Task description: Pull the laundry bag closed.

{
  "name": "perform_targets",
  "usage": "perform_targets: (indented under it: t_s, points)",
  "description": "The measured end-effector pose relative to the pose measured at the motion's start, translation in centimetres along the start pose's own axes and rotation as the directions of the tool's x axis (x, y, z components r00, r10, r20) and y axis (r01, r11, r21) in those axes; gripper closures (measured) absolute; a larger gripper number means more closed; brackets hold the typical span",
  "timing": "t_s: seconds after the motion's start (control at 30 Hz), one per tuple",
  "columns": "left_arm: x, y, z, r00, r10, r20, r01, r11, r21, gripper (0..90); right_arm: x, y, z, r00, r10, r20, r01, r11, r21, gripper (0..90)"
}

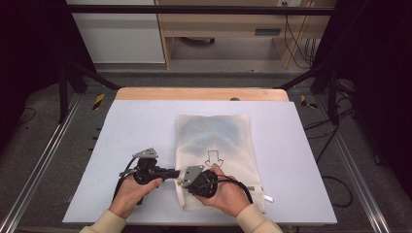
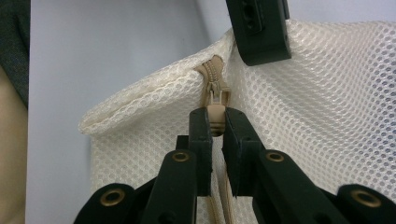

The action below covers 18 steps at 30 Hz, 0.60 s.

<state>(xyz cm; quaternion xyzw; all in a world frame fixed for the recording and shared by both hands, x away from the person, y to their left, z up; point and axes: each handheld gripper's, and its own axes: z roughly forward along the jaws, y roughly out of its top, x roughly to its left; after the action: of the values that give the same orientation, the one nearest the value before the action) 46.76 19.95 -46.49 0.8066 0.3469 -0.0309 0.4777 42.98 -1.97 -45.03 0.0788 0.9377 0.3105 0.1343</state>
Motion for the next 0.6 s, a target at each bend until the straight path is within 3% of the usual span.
perform_targets:
  t_s: [0.6]
  points:
    - [-0.01,0.13,-0.22,0.9999,-0.004,0.012,0.004,1.0,-0.001,88.2,0.06,-0.15,-0.37,1.0,0.001,-0.001,-0.001,1.0,0.004,82.2]
